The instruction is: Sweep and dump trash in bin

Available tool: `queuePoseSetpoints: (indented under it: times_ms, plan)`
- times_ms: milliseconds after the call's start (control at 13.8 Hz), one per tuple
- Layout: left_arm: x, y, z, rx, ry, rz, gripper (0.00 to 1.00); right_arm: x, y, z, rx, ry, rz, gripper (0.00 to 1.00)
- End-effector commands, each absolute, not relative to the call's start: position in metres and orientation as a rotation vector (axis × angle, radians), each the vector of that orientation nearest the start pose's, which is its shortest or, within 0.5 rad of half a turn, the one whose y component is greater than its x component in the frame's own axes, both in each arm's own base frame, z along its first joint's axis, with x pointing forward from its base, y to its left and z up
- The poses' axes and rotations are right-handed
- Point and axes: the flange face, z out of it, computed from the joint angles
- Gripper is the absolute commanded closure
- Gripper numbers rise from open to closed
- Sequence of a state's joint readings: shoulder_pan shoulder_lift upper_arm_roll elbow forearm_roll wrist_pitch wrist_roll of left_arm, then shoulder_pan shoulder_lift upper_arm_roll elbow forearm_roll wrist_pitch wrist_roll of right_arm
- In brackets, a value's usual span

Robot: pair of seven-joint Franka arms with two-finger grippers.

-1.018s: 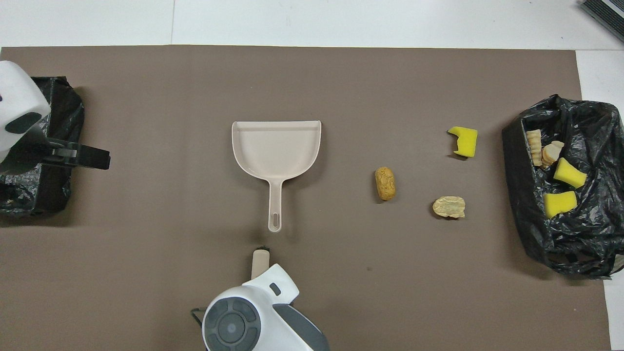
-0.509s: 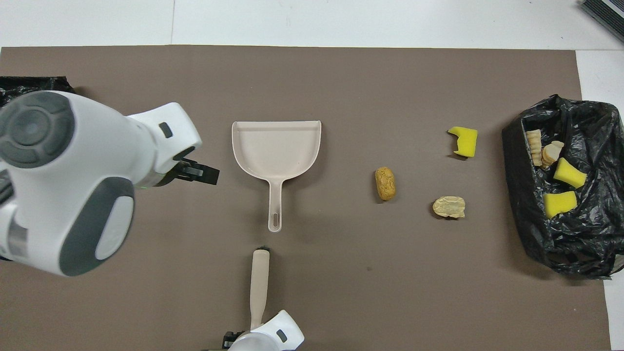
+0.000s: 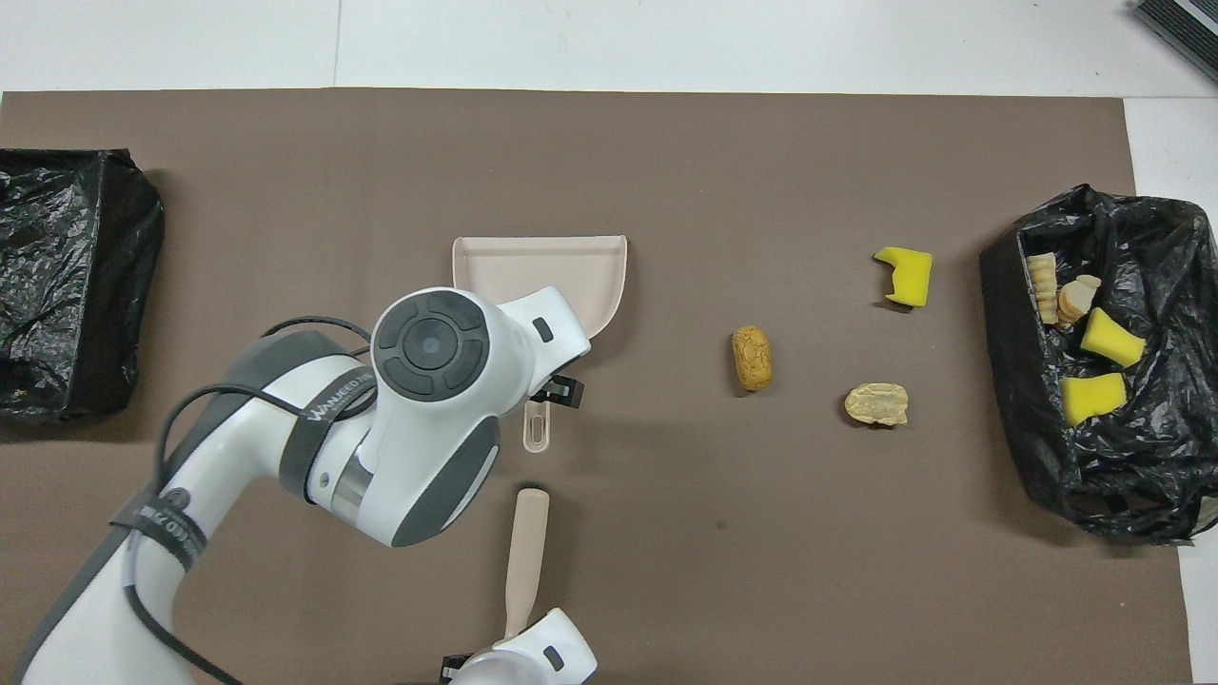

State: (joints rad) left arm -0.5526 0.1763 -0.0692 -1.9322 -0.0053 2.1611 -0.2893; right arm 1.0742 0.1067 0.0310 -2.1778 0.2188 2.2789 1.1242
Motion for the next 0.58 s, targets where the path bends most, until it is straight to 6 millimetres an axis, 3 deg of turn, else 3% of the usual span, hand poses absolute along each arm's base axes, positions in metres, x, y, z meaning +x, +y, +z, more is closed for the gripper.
queuePoseSetpoints:
  times_ms: [0, 291, 509]
  plan:
    - [0.491, -0.349, 0.376, -3.141, 0.482, -0.067, 0.00, 0.240, 0.480, 0.345, -3.072, 0.198, 0.271, 1.00]
    - [0.488, -0.347, 0.358, -3.144, 0.472, -0.071, 0.03, 0.231, 0.461, 0.359, -3.100, 0.143, 0.275, 1.00]
    - [0.476, -0.354, 0.351, -3.138, 0.483, -0.052, 0.10, 0.254, 0.424, 0.373, -3.152, 0.044, 0.346, 1.00]
